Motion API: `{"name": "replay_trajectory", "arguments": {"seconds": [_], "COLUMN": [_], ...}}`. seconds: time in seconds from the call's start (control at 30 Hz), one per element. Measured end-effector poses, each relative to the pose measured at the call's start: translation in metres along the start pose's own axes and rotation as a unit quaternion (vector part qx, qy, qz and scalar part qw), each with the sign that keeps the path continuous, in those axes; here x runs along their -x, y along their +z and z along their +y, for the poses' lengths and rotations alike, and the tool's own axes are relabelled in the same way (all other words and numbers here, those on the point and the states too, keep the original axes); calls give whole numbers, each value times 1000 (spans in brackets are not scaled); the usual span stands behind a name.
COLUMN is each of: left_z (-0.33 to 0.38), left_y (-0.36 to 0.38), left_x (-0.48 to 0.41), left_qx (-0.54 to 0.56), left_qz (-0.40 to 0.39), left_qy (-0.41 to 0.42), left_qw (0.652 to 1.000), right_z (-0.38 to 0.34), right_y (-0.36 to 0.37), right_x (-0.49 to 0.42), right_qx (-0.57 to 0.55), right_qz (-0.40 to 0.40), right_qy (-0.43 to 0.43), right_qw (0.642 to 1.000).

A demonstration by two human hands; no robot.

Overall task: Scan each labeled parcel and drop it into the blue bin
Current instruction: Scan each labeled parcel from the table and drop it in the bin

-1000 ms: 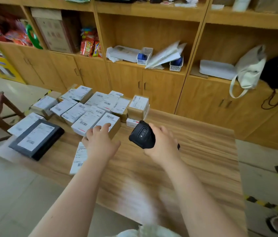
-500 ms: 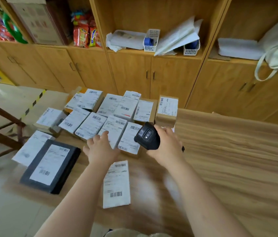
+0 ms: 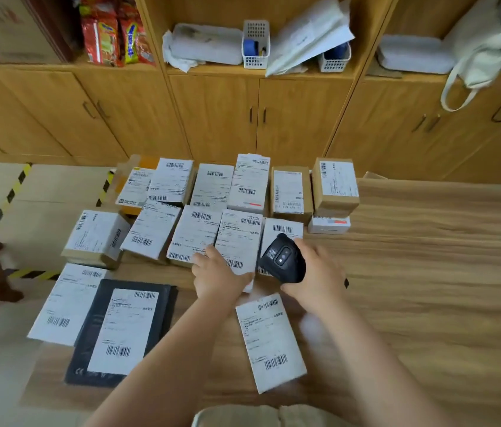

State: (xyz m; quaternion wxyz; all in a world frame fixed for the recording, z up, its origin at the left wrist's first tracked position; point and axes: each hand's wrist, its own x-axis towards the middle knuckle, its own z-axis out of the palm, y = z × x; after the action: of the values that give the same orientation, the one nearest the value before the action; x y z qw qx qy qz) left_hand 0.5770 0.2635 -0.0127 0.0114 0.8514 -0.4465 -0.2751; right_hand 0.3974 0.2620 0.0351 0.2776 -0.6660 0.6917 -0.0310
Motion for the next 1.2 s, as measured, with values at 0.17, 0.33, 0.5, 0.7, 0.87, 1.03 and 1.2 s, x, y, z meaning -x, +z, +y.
{"name": "replay_trajectory", "arguments": {"seconds": [0.17, 0.33, 0.5, 0.7, 0.87, 1.03, 1.2], "left_z": [-4, -1, -3, -20, -27, -33, -48], "left_y": [8, 10, 14, 11, 14, 11, 6], "left_x": [-3, -5, -3, -12, -8, -7, 8], "left_qx": [-3, 21, 126, 248, 328, 364, 441], "left_qz": [-11, -18, -48, -105, -142, -167, -216], "left_qy": [13, 1, 10, -37, -52, -68, -71], "left_qw": [1000, 1000, 991, 962, 932, 914, 868], "right_z": [-7, -17, -23, -22, -21, -13, -12], "right_y": [6, 12, 15, 11, 4, -5, -9], "right_x": [3, 3, 9, 16, 26, 42, 52], "right_qx": [8, 5, 5, 1, -5, 8, -7], "right_qz": [6, 14, 19, 27, 36, 53, 68], "right_qy": [23, 29, 24, 27, 22, 29, 30], "right_qw": [1000, 999, 1000, 999, 999, 998, 997]}}
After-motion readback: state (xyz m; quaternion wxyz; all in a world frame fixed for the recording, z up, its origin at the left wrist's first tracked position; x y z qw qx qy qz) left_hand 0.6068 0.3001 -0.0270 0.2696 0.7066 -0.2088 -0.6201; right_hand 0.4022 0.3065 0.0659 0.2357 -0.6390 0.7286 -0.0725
